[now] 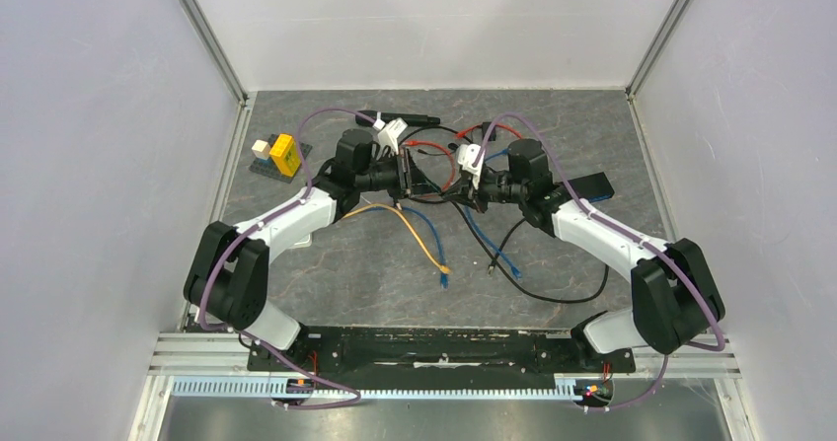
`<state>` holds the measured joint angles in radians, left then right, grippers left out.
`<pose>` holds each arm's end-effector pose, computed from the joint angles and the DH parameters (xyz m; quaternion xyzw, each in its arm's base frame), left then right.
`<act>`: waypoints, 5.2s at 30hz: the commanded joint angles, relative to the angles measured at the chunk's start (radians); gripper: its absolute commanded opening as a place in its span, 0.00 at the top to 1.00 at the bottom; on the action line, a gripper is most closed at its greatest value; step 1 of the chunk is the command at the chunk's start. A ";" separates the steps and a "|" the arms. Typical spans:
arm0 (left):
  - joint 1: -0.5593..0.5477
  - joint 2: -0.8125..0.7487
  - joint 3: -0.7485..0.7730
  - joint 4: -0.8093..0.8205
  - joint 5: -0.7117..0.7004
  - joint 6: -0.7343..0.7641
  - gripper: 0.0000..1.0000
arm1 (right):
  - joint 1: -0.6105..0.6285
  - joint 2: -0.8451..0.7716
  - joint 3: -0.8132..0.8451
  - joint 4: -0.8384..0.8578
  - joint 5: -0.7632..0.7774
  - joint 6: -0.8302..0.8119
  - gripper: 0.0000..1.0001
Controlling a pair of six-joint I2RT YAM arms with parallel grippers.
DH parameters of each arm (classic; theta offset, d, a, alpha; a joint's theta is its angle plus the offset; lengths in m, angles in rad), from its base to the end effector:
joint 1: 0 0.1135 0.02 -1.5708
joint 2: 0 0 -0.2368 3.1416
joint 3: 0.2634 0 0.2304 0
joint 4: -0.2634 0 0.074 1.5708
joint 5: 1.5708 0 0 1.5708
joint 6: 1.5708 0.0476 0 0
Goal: Insert the plug into the switch port
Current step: Pick up the connector from the center of the board, then insert the connector into the switch port.
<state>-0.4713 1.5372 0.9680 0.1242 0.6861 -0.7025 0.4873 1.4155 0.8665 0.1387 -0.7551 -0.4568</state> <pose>0.2819 -0.1775 0.2331 0.0864 0.8118 -0.5152 0.2609 0.2534 0.1712 0.2392 -0.5335 0.6005 0.3160 0.5049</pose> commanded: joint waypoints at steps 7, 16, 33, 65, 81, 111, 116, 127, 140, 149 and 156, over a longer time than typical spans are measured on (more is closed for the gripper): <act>-0.006 -0.035 0.009 0.064 0.046 0.034 0.97 | -0.040 0.028 0.061 0.026 -0.140 0.168 0.62; -0.006 -0.082 -0.043 0.198 0.124 0.131 0.98 | -0.131 0.090 0.082 0.226 -0.400 0.598 0.60; -0.004 -0.096 -0.090 0.307 0.181 0.152 0.98 | -0.140 0.148 0.065 0.434 -0.516 0.880 0.92; 0.436 -0.349 0.045 -0.849 -1.069 -0.120 0.37 | 0.205 0.289 0.567 -0.274 0.490 -0.010 1.00; 0.702 -0.150 -0.028 -0.816 -0.972 -0.019 0.54 | 0.588 0.537 0.646 -0.119 0.687 -0.074 1.00; 0.796 0.076 -0.043 -0.745 -0.738 0.079 0.98 | 0.605 0.948 0.810 0.072 0.596 0.003 1.00; 0.796 0.084 -0.043 -0.737 -0.723 0.087 0.98 | 0.605 0.974 0.823 0.106 0.614 0.042 1.00; 0.796 0.091 -0.050 -0.728 -0.697 0.100 0.98 | 0.605 1.007 0.836 0.159 0.584 0.095 1.00; 0.796 0.095 -0.061 -0.712 -0.584 0.128 0.98 | 0.606 0.991 0.763 0.284 0.462 0.061 1.00; 0.796 0.088 -0.110 -0.691 -0.518 0.110 0.98 | 0.609 1.031 0.846 0.243 0.505 0.090 1.00; 0.796 0.069 -0.217 -0.605 -0.441 0.029 0.98 | 0.614 1.077 0.909 0.255 0.511 0.136 1.00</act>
<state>0.3576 1.5883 0.8478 -0.4469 0.0292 -0.6018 1.0702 2.4336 1.6947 0.3080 -0.2089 -0.3614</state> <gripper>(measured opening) 0.026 0.038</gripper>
